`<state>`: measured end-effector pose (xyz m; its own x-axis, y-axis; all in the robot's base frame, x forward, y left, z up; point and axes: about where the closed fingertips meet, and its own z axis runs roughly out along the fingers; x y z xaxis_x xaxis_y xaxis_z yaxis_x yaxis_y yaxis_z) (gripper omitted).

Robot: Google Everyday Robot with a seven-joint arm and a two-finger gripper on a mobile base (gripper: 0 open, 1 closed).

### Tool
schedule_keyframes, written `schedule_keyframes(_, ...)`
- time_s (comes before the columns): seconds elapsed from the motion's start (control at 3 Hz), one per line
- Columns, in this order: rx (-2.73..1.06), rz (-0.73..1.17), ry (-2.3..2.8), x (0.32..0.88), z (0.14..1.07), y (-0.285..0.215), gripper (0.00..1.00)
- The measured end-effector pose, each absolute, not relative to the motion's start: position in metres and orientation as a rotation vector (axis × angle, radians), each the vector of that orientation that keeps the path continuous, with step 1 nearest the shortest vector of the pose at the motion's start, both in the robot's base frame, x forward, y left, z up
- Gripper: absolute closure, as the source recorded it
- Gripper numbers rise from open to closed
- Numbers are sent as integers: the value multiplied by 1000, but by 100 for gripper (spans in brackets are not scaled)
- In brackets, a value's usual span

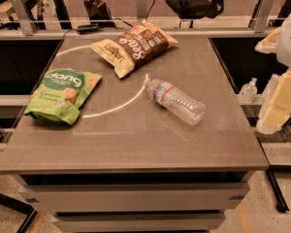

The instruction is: Place water bottle upright

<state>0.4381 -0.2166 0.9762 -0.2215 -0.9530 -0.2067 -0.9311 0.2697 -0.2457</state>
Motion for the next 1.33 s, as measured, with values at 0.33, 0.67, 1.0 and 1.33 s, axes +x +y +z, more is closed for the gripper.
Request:
schedule_keyframes(0.33,-1724,-99,2232,438,976,-217,0)
schedule_keyframes(0.67,-1657,-110,2288,447,977,-211,0)
schedule_keyframes(1.0,-1529,-129,2400,468,977,-197,0)
schedule_keyframes(1.33,-1379,-127,2498,485,973,-179,0)
